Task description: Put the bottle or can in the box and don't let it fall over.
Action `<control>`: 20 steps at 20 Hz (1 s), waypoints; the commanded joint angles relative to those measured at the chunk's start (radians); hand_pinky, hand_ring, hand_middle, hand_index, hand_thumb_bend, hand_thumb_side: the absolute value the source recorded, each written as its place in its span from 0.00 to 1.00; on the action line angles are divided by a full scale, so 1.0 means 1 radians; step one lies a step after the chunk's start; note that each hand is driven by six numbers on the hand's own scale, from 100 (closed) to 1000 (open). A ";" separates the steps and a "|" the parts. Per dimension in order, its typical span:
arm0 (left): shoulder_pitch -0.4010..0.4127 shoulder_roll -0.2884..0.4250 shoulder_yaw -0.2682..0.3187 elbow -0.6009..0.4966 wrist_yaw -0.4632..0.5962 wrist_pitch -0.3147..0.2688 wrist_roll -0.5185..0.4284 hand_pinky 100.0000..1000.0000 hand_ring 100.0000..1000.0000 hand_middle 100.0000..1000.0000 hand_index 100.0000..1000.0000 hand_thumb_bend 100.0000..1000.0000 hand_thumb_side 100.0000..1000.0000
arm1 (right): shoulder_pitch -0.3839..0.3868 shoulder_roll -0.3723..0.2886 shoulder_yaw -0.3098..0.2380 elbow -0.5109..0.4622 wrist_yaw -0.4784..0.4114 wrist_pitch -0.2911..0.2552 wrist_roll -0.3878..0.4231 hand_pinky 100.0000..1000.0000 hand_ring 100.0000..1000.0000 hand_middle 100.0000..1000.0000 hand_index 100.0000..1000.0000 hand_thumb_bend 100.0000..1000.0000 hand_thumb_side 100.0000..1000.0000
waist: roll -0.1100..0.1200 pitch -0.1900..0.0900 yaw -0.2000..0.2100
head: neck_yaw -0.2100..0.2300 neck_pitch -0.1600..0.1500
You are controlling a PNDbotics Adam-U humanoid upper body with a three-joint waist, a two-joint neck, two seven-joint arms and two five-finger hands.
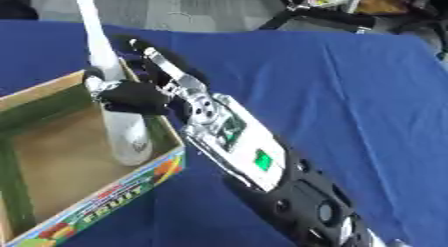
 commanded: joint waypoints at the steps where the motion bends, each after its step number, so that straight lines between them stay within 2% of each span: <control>1: -0.006 0.036 -0.001 -0.018 -0.005 -0.001 -0.007 1.00 1.00 1.00 0.78 0.00 0.60 | -0.006 -0.025 -0.015 -0.050 -0.012 0.003 0.017 1.00 1.00 1.00 1.00 0.00 0.19 | 0.011 -0.028 0.000 | 0.001 0.002; 8: -0.004 0.037 0.000 -0.018 -0.006 -0.002 -0.008 1.00 1.00 1.00 0.78 0.00 0.60 | 0.016 -0.033 -0.016 -0.072 -0.049 0.005 0.068 1.00 1.00 1.00 1.00 0.00 0.20 | 0.013 -0.029 -0.001 | 0.001 0.002; 15: 0.004 0.045 -0.001 -0.018 -0.009 -0.003 -0.009 1.00 1.00 1.00 0.78 0.00 0.60 | 0.047 -0.075 -0.036 -0.147 -0.063 0.013 0.084 1.00 1.00 1.00 1.00 0.00 0.19 | 0.011 -0.036 -0.012 | 0.008 0.006; 20: 0.018 0.056 -0.004 -0.018 -0.015 -0.003 -0.012 1.00 1.00 1.00 0.78 0.00 0.59 | 0.075 -0.125 -0.050 -0.153 -0.066 -0.021 0.085 1.00 1.00 1.00 1.00 0.00 0.17 | 0.009 -0.044 -0.029 | 0.019 0.010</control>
